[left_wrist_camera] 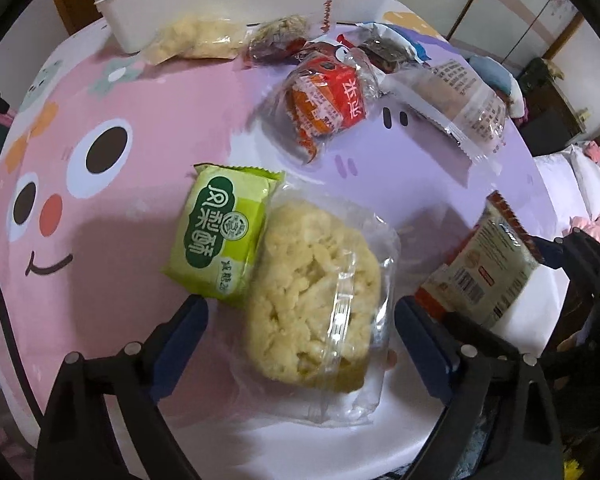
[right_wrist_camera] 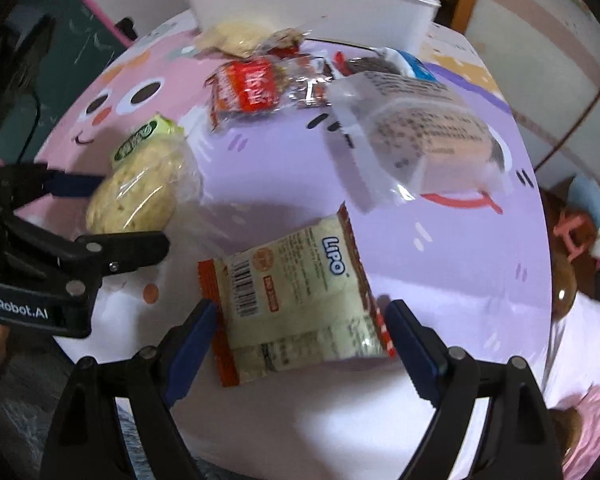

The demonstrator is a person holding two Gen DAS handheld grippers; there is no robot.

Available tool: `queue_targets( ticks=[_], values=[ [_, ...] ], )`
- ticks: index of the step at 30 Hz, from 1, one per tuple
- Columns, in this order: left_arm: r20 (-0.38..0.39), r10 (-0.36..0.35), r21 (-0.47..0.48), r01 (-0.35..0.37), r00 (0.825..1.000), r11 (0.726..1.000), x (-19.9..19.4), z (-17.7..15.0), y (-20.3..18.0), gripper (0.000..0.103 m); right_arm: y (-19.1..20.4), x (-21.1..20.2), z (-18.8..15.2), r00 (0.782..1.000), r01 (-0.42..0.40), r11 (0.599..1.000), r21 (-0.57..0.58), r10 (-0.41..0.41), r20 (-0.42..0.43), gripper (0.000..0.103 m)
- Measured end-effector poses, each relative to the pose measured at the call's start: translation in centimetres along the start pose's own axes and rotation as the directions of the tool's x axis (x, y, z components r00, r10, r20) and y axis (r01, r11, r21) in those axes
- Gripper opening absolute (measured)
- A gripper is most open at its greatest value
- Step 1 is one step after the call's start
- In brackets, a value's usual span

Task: Organize snacks
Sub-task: 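Grasp the clear puffed-snack bag with the left tool while the right tool grasps the LIPO pack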

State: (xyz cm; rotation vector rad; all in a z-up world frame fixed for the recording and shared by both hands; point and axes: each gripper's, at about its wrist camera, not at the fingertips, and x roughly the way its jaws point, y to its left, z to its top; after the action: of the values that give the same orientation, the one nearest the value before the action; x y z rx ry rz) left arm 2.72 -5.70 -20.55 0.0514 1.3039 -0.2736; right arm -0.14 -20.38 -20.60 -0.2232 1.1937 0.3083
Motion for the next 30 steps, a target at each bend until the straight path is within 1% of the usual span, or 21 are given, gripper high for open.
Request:
queue_targets(
  ticks=[2,3,4,5,6,7,8,10,12,16,22,27,30],
  values=[
    [0.002,0.018,0.009,-0.018,1.000,1.000,0.2,-0.1,-0.3,0.092,0.2,0.0,0.1,1.000,0.006,1.000,-0.003,-0.006,0.000,0.086],
    [0.001,0.044,0.018,-0.044,0.999,0.999,0.3,0.0,-0.5,0.090,0.2,0.0,0.1,1.000,0.007,1.000,-0.003,-0.007,-0.001,0.086],
    [0.002,0.063,0.023,-0.063,0.998,0.998,0.3,-0.1,-0.8,0.084,0.2,-0.1,0.1,1.000,0.006,1.000,0.000,-0.006,0.000,0.085],
    [0.003,0.088,0.033,-0.088,0.996,0.996,0.3,0.0,-1.1,0.078,0.1,-0.1,0.1,1.000,0.008,1.000,0.002,-0.008,0.005,0.080],
    [0.007,0.089,0.042,-0.089,0.996,0.995,0.2,0.1,-1.3,0.074,-0.1,-0.2,0.1,1.000,0.008,1.000,0.006,-0.008,0.009,0.078],
    [0.013,0.087,0.048,-0.087,0.996,0.995,-0.1,0.1,-1.5,0.062,-0.2,-0.3,0.1,1.000,0.005,1.000,0.010,-0.005,0.010,0.075],
    [0.019,0.085,0.056,-0.086,0.996,0.995,-0.3,0.2,-1.8,0.056,-0.5,-0.5,0.0,1.000,0.005,1.000,0.021,-0.006,0.017,0.067],
    [0.020,0.089,0.064,-0.090,0.996,0.994,-0.3,0.4,-2.5,0.056,-0.8,-0.7,0.0,1.000,-0.007,0.999,0.038,0.006,0.022,0.060],
    [0.024,0.083,0.065,-0.084,0.996,0.994,-0.4,0.4,-2.6,0.055,-0.9,-0.8,-0.1,0.999,-0.026,0.998,0.051,0.024,0.028,0.057],
    [0.020,0.047,0.047,-0.048,0.999,0.998,-0.5,0.4,-2.5,0.055,-1.1,-1.1,-0.2,0.998,-0.062,0.995,0.073,0.060,0.031,0.049],
    [0.042,0.025,0.015,-0.025,0.999,1.000,-1.5,0.1,-1.2,0.055,-1.1,-1.3,-0.6,0.995,-0.101,0.990,0.097,0.098,0.032,0.049],
    [0.087,0.012,0.017,-0.014,0.996,1.000,-2.9,-0.4,-0.6,0.055,-0.9,-2.2,-0.5,0.993,-0.106,0.990,0.095,0.101,0.053,0.049],
    [0.100,0.009,0.014,-0.010,0.995,1.000,-3.4,-0.5,-0.2,0.055,-0.5,-2.7,-0.4,0.993,-0.108,0.990,0.086,0.103,0.065,0.049]
  ],
)
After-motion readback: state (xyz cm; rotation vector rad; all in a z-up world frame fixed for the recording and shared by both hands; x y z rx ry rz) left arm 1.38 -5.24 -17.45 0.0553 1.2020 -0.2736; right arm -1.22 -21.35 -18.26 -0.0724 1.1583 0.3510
